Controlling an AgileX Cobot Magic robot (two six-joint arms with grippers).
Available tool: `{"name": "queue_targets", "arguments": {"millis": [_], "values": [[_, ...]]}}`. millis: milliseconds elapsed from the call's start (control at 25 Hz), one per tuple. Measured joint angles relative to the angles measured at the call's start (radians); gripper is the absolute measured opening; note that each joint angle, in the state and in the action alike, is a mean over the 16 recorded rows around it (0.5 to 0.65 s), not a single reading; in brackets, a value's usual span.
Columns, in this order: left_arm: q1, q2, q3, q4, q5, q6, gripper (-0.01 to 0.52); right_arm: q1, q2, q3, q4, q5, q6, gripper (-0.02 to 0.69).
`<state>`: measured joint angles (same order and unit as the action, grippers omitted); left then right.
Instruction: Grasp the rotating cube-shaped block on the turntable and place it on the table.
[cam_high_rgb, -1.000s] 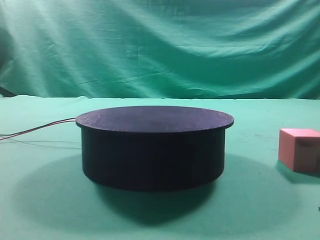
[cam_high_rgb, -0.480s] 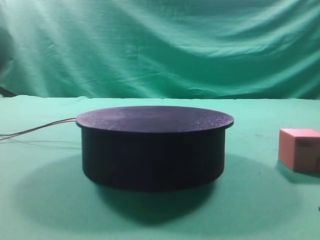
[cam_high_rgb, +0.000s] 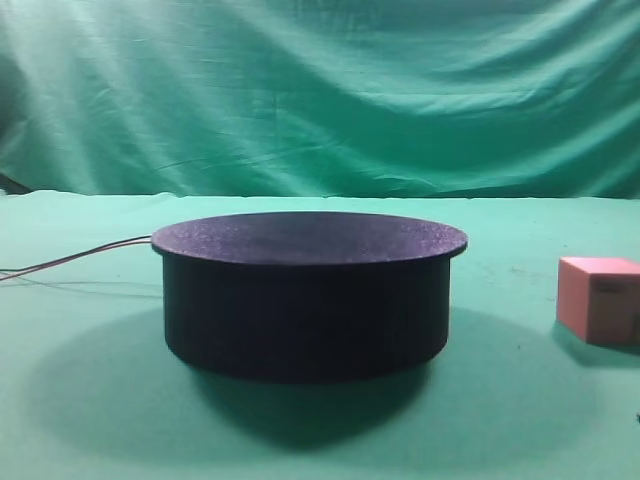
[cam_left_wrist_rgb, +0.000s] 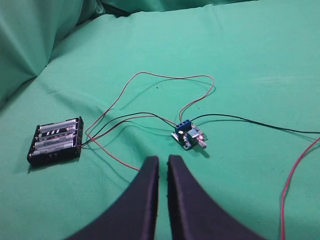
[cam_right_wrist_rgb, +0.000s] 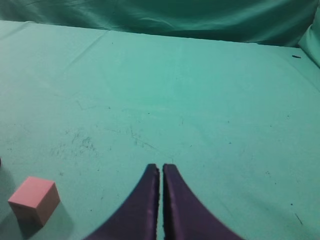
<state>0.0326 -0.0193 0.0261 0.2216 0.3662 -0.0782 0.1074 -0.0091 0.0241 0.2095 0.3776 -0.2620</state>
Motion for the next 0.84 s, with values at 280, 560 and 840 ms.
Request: {"name": "queue_targets", "arguments": {"millis": [280, 560, 840], "values": [[0.0, 0.0, 0.0, 0.0, 0.0, 0.0, 0.0, 0.0, 0.0, 0.0, -0.001, 0.0, 0.0, 0.0], [0.0, 0.0, 0.0, 0.0, 0.0, 0.0, 0.0, 0.0, 0.0, 0.0, -0.001, 0.0, 0.0, 0.0], [0.0, 0.0, 0.0, 0.0, 0.0, 0.0, 0.0, 0.0, 0.0, 0.0, -0.002, 0.0, 0.0, 0.0]]}}
